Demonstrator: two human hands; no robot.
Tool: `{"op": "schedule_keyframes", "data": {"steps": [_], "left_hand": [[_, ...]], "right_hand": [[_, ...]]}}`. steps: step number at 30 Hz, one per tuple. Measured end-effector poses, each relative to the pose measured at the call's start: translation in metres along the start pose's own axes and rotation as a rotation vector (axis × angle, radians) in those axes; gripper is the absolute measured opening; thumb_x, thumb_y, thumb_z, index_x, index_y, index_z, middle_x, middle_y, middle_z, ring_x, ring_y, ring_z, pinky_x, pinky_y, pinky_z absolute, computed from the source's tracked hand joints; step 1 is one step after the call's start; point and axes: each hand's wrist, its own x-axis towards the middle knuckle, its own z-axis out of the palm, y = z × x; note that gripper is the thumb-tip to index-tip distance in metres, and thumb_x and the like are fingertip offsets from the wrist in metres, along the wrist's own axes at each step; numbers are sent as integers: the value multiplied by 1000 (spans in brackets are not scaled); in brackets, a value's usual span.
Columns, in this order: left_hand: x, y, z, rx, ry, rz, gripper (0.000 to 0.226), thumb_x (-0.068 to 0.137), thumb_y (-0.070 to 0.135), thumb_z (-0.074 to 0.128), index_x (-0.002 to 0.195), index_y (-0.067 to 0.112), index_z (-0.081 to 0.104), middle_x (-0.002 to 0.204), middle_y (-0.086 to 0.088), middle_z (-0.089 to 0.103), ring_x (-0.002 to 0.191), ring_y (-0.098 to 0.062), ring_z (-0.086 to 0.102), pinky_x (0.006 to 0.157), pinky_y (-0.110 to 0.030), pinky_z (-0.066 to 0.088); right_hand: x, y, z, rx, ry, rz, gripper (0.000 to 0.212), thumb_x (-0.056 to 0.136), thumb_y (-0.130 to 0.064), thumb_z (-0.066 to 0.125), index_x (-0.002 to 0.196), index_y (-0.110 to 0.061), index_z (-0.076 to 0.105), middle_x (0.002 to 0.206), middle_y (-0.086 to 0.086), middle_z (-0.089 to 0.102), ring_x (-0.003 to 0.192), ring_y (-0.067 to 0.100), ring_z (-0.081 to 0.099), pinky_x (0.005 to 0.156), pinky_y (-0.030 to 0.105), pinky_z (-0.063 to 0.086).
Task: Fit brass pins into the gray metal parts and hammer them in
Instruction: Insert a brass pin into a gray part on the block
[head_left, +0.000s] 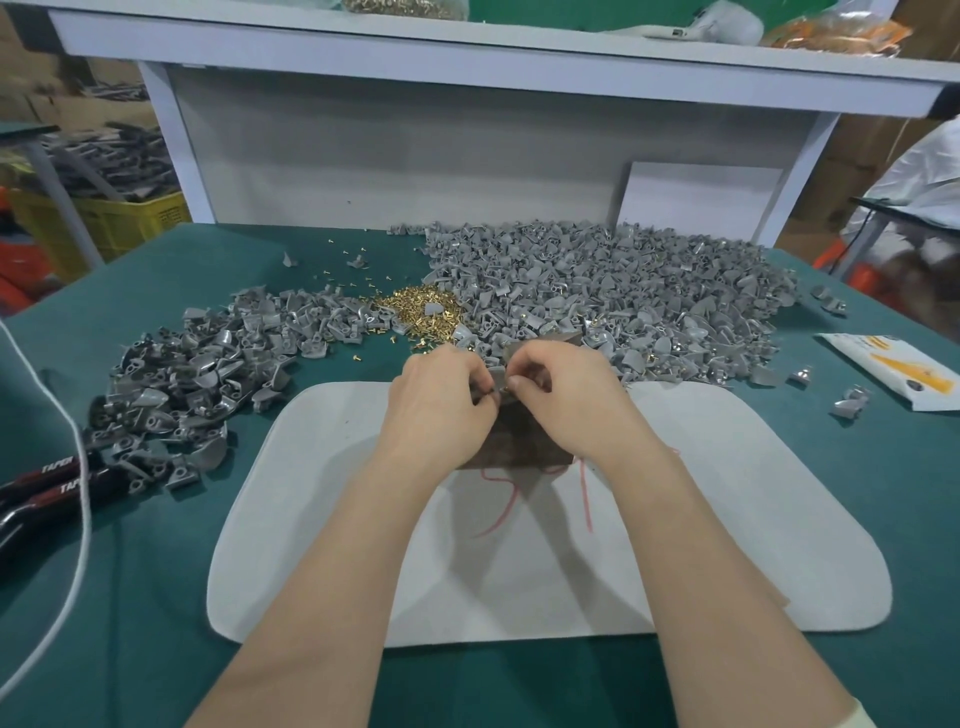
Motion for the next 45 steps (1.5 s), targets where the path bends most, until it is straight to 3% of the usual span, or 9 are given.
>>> {"op": "schedule_keyframes", "data": {"steps": [7, 19, 27, 31, 34, 37, 40, 42, 45], "left_hand": [[2, 0, 1, -26, -4, 3, 6, 85, 20, 65, 88, 14, 67, 100, -6, 62, 103, -30, 55, 89, -42, 47], [3, -2, 2, -32, -14, -1, 11, 85, 17, 62, 92, 11, 69, 98, -7, 69, 101, -29, 58, 86, -39, 48], [0, -2, 0, -56, 6, -14, 7, 83, 18, 63, 78, 22, 62, 91, -2, 69, 97, -26, 60, 86, -40, 49], [-1, -3, 0, -53, 12, -27, 13, 85, 19, 63, 74, 24, 58, 88, -1, 68, 96, -26, 60, 87, -40, 49], [-1, -2, 0, -29, 21, -32, 16, 85, 21, 63, 72, 25, 56, 84, 2, 63, 94, -24, 59, 85, -38, 49], [1, -1, 0, -28, 20, -45, 18, 84, 21, 63, 70, 27, 54, 79, 5, 58, 91, -23, 58, 81, -34, 48], [1, -2, -1, -18, 25, -66, 14, 84, 22, 63, 72, 24, 57, 82, 4, 60, 92, -24, 58, 83, -38, 49], [2, -5, -2, 2, 52, -100, 11, 84, 22, 62, 73, 21, 59, 87, 1, 64, 92, -26, 58, 83, -40, 49], [4, -8, -2, 21, 87, -140, 9, 84, 23, 61, 76, 18, 62, 92, -2, 64, 93, -28, 58, 83, -41, 49]], "right_hand": [[0, -8, 0, -118, -16, -44, 11, 90, -12, 54, 96, -12, 63, 94, 1, 55, 94, 22, 53, 83, 34, 43], [0, -15, 8, -342, 4, -80, 13, 90, -10, 50, 100, -16, 57, 103, 5, 52, 96, 29, 55, 66, 28, 28], [2, 1, -3, 109, -86, 44, 16, 88, -10, 59, 100, -17, 68, 88, -6, 63, 81, 9, 57, 80, 23, 45], [-1, 18, -20, 149, 114, 256, 18, 89, -11, 55, 96, -24, 66, 86, -11, 64, 84, 11, 61, 84, 27, 47], [-7, 34, -31, -180, -29, 450, 14, 89, -26, 57, 95, -17, 67, 98, 5, 66, 90, 24, 60, 77, 28, 46], [-8, 34, -26, -199, -296, 493, 25, 90, -28, 59, 72, -11, 57, 74, 8, 56, 75, 26, 51, 56, 25, 35], [-8, 33, -28, -43, -244, 507, 32, 92, -22, 56, 64, -12, 45, 65, 6, 53, 61, 25, 56, 46, 23, 40], [-13, 31, -30, 214, -156, 531, 17, 92, -16, 56, 78, -10, 50, 76, 8, 61, 53, 18, 65, 51, 27, 54], [-17, 24, -35, 318, -43, 377, 14, 92, -17, 55, 105, -20, 56, 82, 3, 64, 41, 4, 56, 43, 23, 46]]}}
